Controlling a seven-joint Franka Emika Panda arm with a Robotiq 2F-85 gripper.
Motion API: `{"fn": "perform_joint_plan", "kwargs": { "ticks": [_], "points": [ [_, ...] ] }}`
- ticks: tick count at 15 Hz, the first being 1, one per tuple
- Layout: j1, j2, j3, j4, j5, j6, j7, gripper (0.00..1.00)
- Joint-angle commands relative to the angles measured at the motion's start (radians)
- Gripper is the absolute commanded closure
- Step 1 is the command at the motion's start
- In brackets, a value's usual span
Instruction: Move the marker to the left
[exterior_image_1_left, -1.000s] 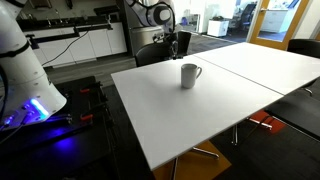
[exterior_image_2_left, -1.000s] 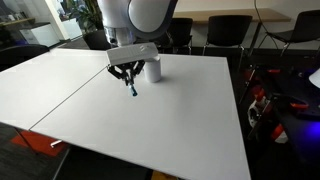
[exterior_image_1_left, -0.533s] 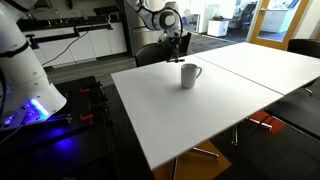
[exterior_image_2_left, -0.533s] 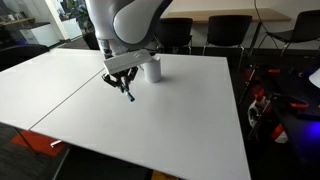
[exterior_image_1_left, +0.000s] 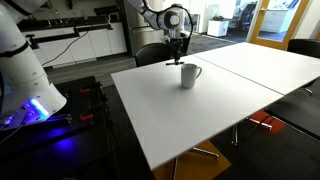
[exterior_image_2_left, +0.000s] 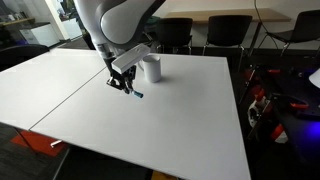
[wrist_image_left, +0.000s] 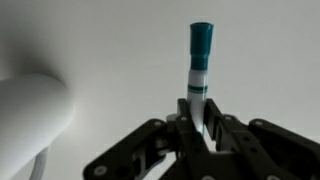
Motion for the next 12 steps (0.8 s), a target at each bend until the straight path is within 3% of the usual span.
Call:
{"fn": "perform_joint_plan", "kwargs": {
  "ticks": [1, 3, 4, 5, 7, 12],
  "points": [
    [-0.003, 0.066, 0.0, 0.119, -0.024, -0.064, -0.121, 0.9],
    [-0.005, 0.09, -0.001, 0.152, -0.024, -0.067, -0.162, 0.95],
    [-0.007, 0.101, 0.0, 0.167, -0.023, -0.072, -0.181, 0.85],
    [-0.01, 0.11, 0.003, 0.179, -0.021, -0.076, -0.199, 0.55],
    [-0.013, 0.126, 0.004, 0.202, -0.018, -0.091, -0.219, 0.47],
    [-0.011, 0.133, 0.004, 0.226, -0.012, -0.14, -0.22, 0.08]
  ]
}}
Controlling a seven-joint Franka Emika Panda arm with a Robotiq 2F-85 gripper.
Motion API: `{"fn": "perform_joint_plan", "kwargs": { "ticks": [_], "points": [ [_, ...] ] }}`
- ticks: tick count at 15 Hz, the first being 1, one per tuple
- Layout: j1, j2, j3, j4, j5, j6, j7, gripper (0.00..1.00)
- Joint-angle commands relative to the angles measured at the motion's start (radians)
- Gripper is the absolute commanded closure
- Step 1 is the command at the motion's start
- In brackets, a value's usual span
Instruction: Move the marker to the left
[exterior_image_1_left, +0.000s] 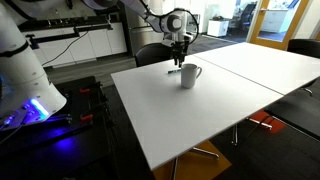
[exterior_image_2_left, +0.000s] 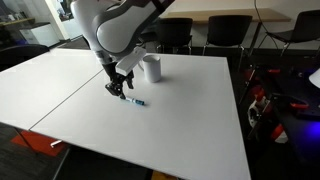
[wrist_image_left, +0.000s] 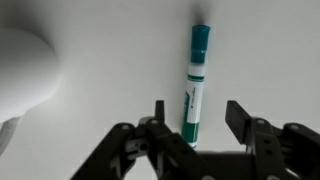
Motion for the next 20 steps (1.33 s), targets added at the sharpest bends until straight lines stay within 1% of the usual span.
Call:
{"fn": "perform_joint_plan", "kwargs": {
  "ticks": [1, 2, 4, 5, 10, 20],
  "points": [
    [-0.003, 0.002, 0.01, 0.041, -0.002, -0.075, -0.005, 0.02],
    [-0.002, -0.009, 0.012, 0.031, 0.004, -0.084, 0.01, 0.0],
    [-0.001, -0.032, 0.021, 0.006, 0.016, -0.099, 0.022, 0.0],
    [0.003, -0.049, 0.02, -0.018, 0.022, -0.094, 0.02, 0.0],
    [0.017, -0.136, 0.035, -0.116, 0.044, -0.141, 0.068, 0.0],
    [0.056, -0.362, 0.042, -0.423, 0.063, -0.105, 0.202, 0.0]
  ]
}}
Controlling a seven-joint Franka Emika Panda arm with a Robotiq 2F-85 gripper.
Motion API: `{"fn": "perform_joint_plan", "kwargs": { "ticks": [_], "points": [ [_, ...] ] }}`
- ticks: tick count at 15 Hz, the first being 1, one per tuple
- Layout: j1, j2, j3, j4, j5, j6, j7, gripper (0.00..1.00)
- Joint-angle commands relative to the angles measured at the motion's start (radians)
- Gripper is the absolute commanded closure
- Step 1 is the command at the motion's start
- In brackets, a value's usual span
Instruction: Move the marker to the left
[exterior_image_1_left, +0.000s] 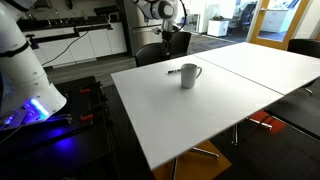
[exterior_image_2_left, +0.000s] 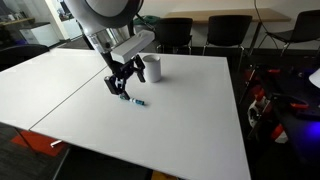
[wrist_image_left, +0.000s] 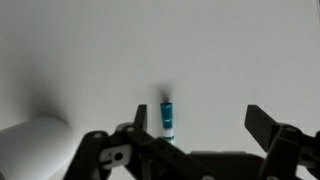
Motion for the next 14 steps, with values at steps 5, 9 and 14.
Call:
{"fn": "perform_joint_plan", "kwargs": {
  "ticks": [5, 9, 14],
  "points": [
    [0.018, -0.195, -0.001, -0.271, 0.002, 0.029, 0.074, 0.0],
    [0.007, -0.119, 0.004, -0.174, -0.003, 0.001, 0.05, 0.0],
    [0.008, -0.115, 0.003, -0.172, -0.003, 0.001, 0.05, 0.0]
  ]
}}
